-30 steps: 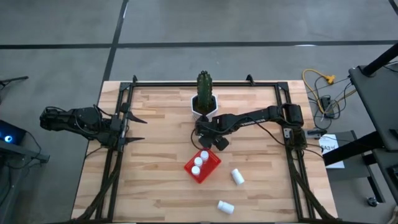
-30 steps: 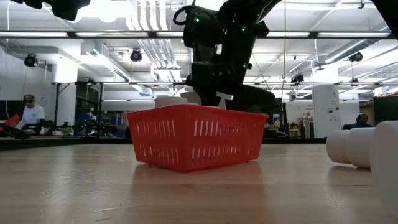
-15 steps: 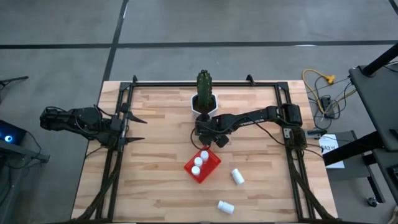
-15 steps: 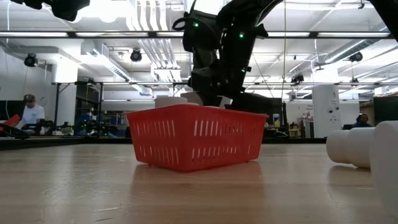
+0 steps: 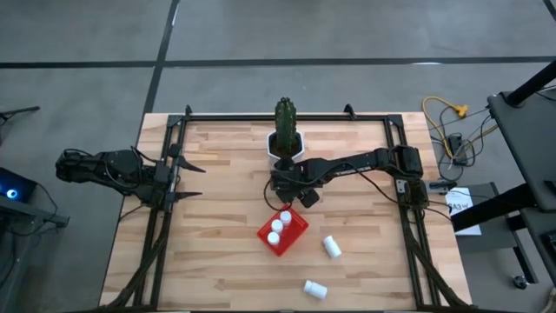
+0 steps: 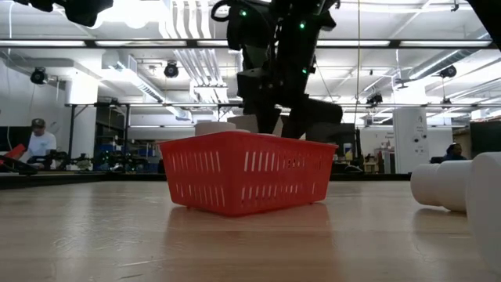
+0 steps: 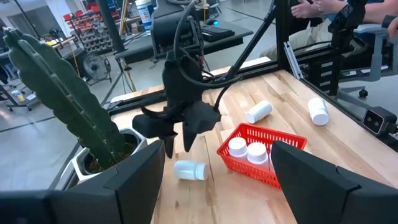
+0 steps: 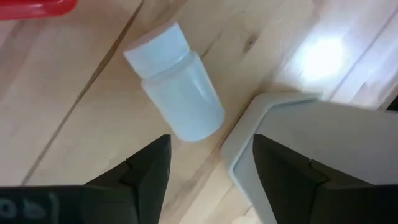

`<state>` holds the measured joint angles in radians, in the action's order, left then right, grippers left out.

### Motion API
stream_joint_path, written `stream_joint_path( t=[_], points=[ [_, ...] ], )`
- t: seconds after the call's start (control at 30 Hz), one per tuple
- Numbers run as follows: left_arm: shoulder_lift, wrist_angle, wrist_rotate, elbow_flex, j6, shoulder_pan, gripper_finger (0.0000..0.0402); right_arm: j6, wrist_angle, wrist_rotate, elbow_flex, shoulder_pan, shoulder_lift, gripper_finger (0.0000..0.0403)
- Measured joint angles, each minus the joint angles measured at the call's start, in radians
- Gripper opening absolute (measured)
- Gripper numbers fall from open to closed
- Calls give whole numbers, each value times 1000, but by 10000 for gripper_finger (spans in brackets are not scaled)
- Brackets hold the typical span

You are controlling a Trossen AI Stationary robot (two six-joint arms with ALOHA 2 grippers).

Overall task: Pick and place pill bottles into a basket
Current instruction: Put the white pill bottle into the red bin

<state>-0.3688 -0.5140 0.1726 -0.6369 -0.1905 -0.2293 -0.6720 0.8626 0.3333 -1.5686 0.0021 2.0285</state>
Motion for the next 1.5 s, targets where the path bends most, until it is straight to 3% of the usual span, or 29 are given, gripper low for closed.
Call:
stream_joint_path(
  t=[0.33,0.7,1.5],
  points=[
    [1,1,0,0,1,0,277,88,47,-2,-110,14,-5,148],
    [6,4,-6,0,2,0,277,105,46,-27,-133,1,-6,15],
    [12,2,-9,0,4,0,277,134,28,29,-124,-101,-6,8]
  ],
)
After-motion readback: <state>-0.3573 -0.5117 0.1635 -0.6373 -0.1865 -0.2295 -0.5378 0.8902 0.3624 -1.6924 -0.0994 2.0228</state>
